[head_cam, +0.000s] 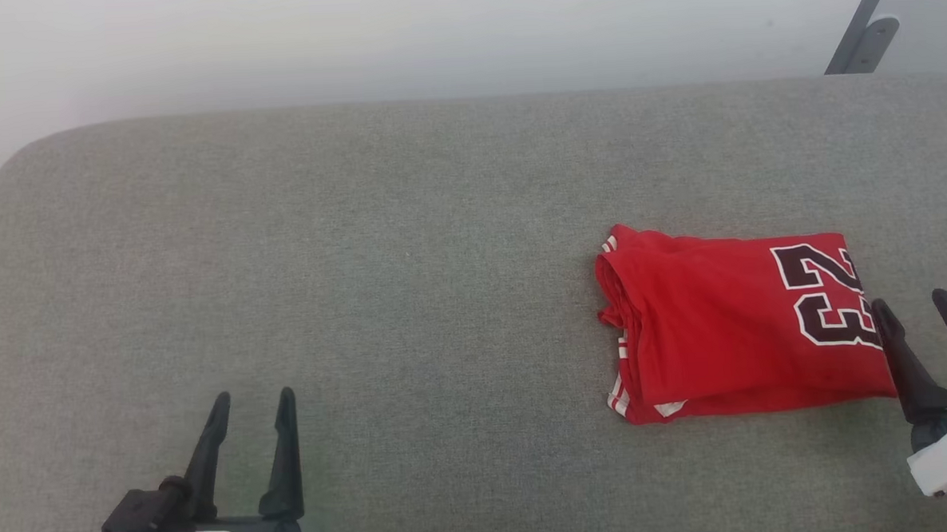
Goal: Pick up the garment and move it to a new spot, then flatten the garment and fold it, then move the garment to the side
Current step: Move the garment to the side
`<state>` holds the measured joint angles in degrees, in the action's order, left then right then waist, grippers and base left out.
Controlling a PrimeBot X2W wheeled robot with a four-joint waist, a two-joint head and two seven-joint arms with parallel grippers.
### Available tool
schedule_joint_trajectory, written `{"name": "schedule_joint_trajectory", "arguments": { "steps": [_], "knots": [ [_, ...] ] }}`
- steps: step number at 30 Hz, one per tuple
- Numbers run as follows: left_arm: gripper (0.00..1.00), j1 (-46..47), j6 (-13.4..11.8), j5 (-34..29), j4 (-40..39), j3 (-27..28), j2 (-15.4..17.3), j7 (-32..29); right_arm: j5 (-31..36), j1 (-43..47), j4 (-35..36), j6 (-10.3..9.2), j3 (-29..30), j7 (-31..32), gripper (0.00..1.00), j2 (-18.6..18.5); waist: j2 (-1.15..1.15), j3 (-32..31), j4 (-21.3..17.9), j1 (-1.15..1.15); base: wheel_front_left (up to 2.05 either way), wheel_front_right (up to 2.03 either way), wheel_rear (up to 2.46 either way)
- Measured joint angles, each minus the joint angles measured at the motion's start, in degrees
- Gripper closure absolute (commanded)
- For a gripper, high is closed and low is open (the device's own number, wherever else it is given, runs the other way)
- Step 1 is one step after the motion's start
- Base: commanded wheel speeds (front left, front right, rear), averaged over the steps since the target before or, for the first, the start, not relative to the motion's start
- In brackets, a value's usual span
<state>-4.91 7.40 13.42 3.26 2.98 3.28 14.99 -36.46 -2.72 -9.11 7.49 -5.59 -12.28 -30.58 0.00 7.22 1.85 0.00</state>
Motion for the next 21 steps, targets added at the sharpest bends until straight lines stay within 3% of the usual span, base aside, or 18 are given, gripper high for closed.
{"name": "schedule_joint_trajectory", "arguments": {
  "steps": [5, 9, 15, 21],
  "knots": [
    [0.0, 0.6, 0.0, 0.2, -0.1, -0.3, -0.1, 0.0, 0.7, -0.7, -1.0, 0.0, 2.6, 4.5, 0.0, -0.1, 0.0, 0.8, 0.1, 0.0, 0.0, 0.0, 0.0],
    [0.0, 3.0, 0.0, 0.5, -0.4, -1.9, -0.2, 0.0, 1.0, -5.3, -1.7, -0.01, 4.4, 11.9, 0.0, -1.7, 0.0, 2.9, 0.4, 0.0, 0.0, 0.0, 0.0],
    [0.0, 8.8, 0.0, 0.5, 0.9, -4.9, -0.3, 0.0, -2.0, -13.9, -1.6, 0.0, 1.9, 28.7, 0.0, -7.5, 0.0, 8.2, 1.2, 0.0, 0.0, 0.0, 0.0],
    [0.0, 12.7, 0.0, 0.9, 2.0, -7.1, -0.3, 0.0, -6.5, -15.3, -2.3, 0.0, -2.4, 46.6, 0.0, -11.5, 0.0, 12.2, 2.3, 0.0, 0.0, 0.0, 0.0]
  ]
}}
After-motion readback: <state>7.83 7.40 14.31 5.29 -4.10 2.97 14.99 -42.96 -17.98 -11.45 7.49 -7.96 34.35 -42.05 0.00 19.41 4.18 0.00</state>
